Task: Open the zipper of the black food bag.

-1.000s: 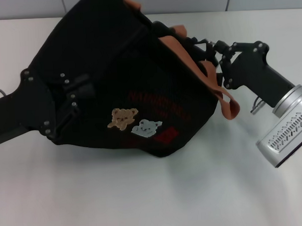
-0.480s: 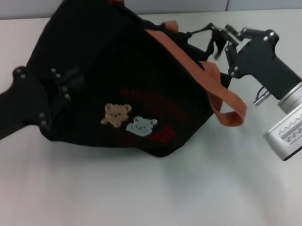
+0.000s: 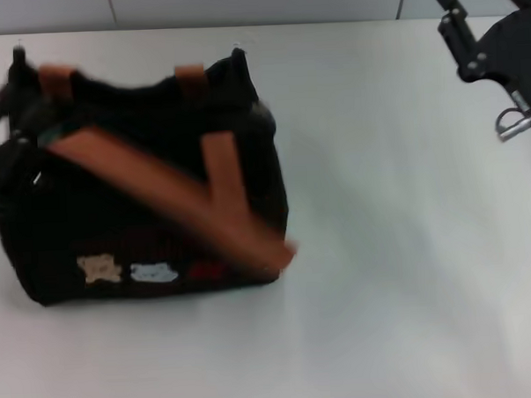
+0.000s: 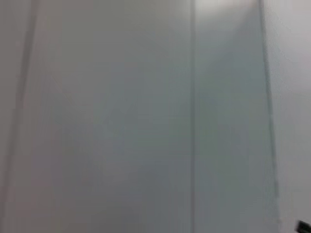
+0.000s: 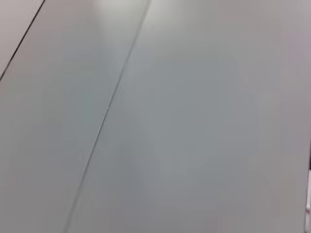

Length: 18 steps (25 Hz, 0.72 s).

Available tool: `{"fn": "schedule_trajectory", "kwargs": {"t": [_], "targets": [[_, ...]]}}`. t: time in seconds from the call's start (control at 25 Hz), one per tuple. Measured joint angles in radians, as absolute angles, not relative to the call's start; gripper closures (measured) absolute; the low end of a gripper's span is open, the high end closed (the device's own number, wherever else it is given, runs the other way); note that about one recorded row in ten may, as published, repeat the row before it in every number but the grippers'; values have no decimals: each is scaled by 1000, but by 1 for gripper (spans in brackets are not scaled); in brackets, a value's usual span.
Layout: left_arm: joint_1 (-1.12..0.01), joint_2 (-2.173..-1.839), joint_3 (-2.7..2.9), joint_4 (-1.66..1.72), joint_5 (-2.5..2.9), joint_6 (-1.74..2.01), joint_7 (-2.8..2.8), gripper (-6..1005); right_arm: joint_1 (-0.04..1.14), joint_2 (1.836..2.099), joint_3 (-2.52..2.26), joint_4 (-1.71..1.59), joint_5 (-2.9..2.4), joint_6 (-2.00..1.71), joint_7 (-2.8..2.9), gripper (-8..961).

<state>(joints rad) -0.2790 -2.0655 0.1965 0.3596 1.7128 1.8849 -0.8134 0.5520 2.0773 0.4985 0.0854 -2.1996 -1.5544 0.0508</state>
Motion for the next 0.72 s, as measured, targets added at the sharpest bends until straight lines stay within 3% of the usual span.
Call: {"fn": "schedule_trajectory", "kwargs": {"t": [0.12,0.2,0.24,0.36,0.4,0.48,0.56,0.72], "targets": [[-253,-2062,160,350,1713,1917,-815,739,555,2069,492,41,-2205,-1599,201,536],[-225,-2049,153,350,1716,1964,-829,658,560,2044,445,-50,-2236,-1691,475,452],[-215,-2041,169,353,1721,1979,-839,610,560,2044,445,-50,-2236,-1691,475,410],[-190,-2004,291,383,1730,2008,-877,467,577,2006,266,-186,-2291,-1829,757,284],[-182,-1977,453,409,1733,2010,-886,401,588,1988,87,-259,-2319,-1909,859,243],[-182,-1968,535,421,1734,2010,-884,270,592,1984,-8,-287,-2324,-1941,884,159],[-186,-1963,673,447,1738,2008,-871,252,595,1985,-207,-334,-2327,-1985,898,144],[-203,-1977,786,485,1740,2002,-858,217,593,2016,-393,-376,-2326,-1997,894,115]]}}
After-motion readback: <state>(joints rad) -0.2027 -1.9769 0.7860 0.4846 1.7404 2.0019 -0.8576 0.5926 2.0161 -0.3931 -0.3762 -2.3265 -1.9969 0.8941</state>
